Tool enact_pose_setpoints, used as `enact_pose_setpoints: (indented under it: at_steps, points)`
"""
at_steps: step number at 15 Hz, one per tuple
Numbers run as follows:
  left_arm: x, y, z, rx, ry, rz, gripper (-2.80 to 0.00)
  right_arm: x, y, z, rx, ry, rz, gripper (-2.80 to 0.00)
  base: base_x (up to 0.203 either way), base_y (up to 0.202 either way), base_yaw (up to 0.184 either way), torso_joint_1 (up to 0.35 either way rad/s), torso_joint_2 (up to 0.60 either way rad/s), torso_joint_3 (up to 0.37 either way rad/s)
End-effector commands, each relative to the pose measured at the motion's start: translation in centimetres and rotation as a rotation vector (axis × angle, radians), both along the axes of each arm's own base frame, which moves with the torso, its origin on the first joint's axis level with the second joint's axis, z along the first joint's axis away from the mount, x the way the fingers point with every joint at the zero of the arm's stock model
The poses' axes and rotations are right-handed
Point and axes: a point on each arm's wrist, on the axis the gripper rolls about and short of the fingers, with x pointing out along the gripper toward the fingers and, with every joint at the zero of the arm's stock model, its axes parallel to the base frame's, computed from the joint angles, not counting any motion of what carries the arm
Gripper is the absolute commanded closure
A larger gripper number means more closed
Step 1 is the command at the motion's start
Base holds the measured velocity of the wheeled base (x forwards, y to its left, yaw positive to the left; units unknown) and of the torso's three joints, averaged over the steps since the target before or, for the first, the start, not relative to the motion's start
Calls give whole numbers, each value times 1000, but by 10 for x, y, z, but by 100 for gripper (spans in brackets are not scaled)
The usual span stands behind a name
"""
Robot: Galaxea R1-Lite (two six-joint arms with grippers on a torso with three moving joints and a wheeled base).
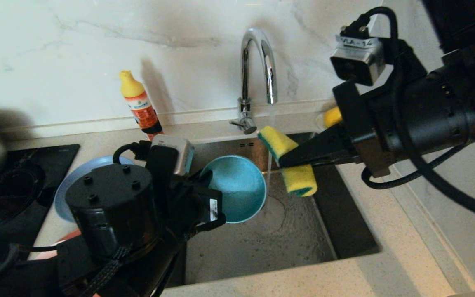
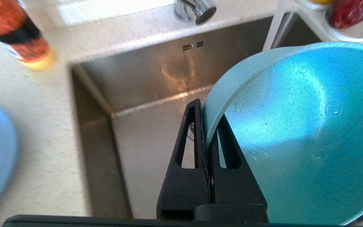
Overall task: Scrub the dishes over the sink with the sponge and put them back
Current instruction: Wipe the bowl, then rinse the bowl
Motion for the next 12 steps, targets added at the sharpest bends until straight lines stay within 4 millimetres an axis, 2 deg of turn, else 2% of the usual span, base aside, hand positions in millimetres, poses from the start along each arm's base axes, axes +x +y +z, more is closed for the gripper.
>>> enact_pose_setpoints:
  at_steps: [1, 3, 7, 10, 12]
  points:
    - [14, -6, -8, 9, 85, -3, 0, -22, -29, 21, 54, -57, -27, 0, 0, 0, 0, 0, 0, 0]
    - [23, -9, -7, 5, 206, -30, 0, -32, -46, 24, 56, -67, -57, 0, 0, 0, 0, 0, 0, 0]
    - [55, -20, 18, -188, 455, -100, 0, -37, -69, 8, 16, -39, -126, 0, 0, 0, 0, 0, 0, 0]
    - [98, -34, -6, -260, 566, -34, 0, -39, -83, -6, -11, -2, -175, 0, 0, 0, 0, 0, 0, 0]
    - [119, -42, -23, -272, 591, 11, 0, -41, -87, -9, -11, 0, -192, 0, 0, 0, 0, 0, 0, 0]
